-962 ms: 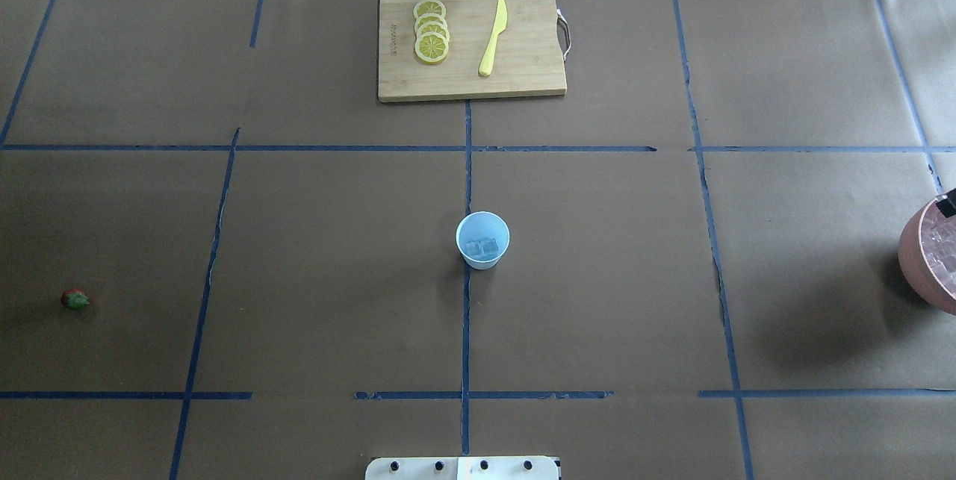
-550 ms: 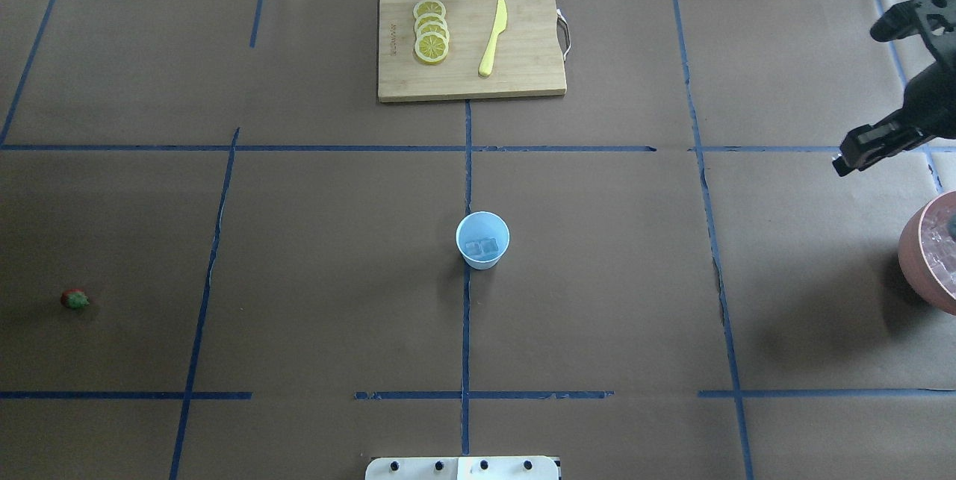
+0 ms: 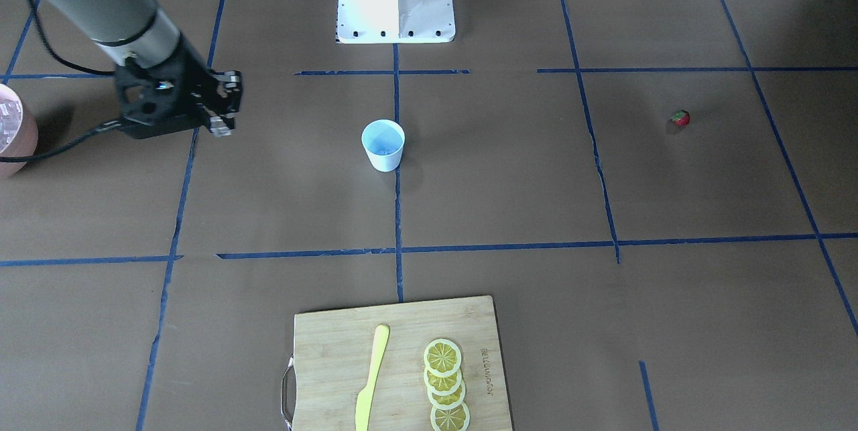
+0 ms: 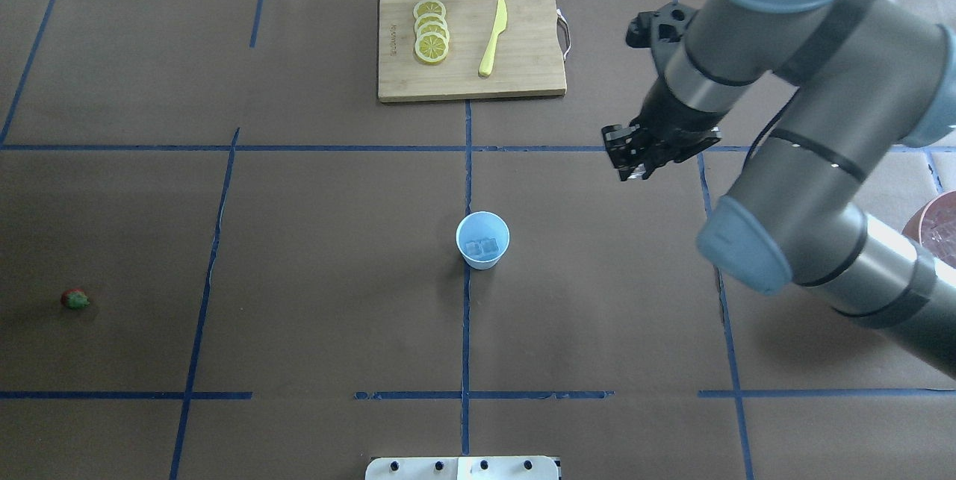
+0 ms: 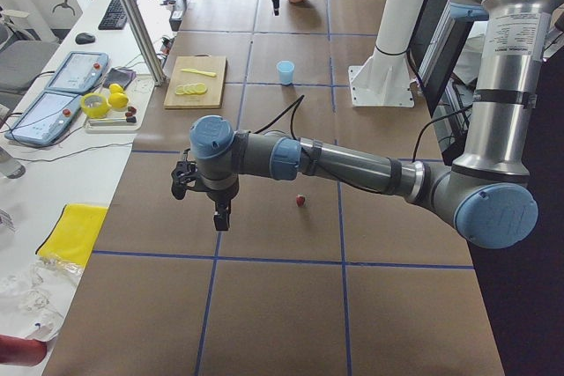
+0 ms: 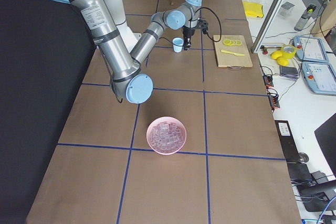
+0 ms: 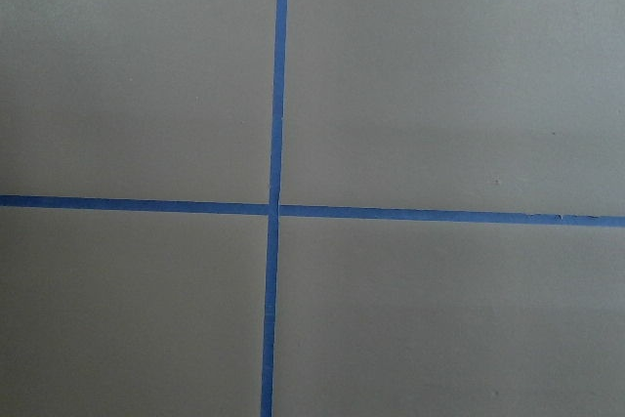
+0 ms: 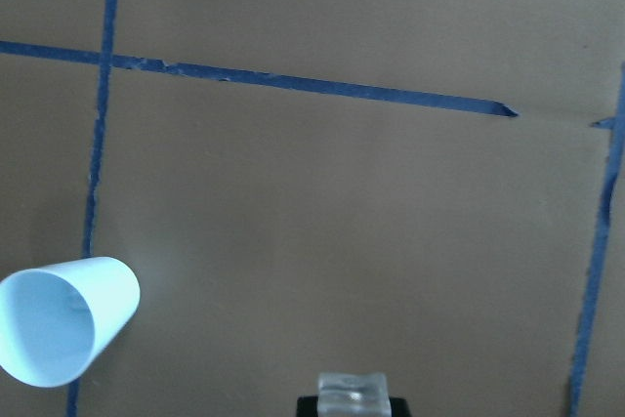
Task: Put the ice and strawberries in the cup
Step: 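Carry the ice cube with the right gripper over the cup, then open the right gripper to drop the ice cube into the cup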
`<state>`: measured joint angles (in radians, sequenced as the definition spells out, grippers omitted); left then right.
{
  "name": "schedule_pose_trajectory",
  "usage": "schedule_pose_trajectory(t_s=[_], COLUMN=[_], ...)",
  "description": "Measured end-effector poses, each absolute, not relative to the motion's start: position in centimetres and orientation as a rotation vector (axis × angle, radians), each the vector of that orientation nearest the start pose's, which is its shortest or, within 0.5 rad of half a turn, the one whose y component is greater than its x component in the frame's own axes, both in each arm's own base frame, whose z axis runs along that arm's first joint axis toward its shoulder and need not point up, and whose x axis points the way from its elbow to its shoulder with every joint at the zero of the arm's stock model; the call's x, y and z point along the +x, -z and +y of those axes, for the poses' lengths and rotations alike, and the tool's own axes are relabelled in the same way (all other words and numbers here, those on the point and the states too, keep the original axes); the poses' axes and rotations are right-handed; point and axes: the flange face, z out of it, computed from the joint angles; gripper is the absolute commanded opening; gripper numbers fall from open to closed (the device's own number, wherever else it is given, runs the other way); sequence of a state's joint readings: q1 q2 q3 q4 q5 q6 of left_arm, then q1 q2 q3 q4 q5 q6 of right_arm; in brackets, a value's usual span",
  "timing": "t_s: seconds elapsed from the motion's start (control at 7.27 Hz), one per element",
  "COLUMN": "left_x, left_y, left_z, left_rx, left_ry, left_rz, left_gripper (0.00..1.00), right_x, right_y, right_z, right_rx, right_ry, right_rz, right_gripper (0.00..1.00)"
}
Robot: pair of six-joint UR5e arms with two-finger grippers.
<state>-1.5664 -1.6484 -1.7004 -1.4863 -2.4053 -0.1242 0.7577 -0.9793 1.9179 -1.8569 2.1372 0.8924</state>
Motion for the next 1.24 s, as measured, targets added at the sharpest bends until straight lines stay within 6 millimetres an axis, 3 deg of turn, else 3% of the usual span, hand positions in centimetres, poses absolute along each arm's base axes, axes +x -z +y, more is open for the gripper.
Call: schedule_pose_trajectory(t_s=[0.28, 0.41, 0.69, 0.83, 1.1, 1.24], left_x=[-5.3, -5.2, -5.2, -5.2, -5.1, -5.1], left_y=[-56.2, -56.3, -56.4, -56.4, -56.3, -56.3], left_z=[-52.5, -52.5, -52.5, -52.5, -52.5, -52.5], left_rx=[0.054, 0.053, 0.051, 0.051, 0.052, 0.054], left_ry=[0.055, 0.054, 0.053, 0.054, 0.052, 0.051], left_rz=[0.839, 0.839, 0.839, 0.839, 0.839, 0.839], left_gripper=[1.0, 1.0, 1.0, 1.0, 1.0, 1.0], right_x=[-46.9, -50.1, -54.7, -55.9, -56.8, -56.9], right_y=[-16.1, -14.8, -14.3, -14.5, -14.8, -14.9], right_z=[-44.9, -43.9, -42.8, -42.6, -42.3, -42.3], right_rx=[0.006, 0.006, 0.012, 0.011, 0.007, 0.006], right_ry=[0.056, 0.046, 0.037, 0.034, 0.035, 0.035], right_rz=[-0.799, -0.781, -0.761, -0.76, -0.756, -0.755], right_gripper=[0.0, 0.01, 0.02, 0.07, 0.99, 1.0])
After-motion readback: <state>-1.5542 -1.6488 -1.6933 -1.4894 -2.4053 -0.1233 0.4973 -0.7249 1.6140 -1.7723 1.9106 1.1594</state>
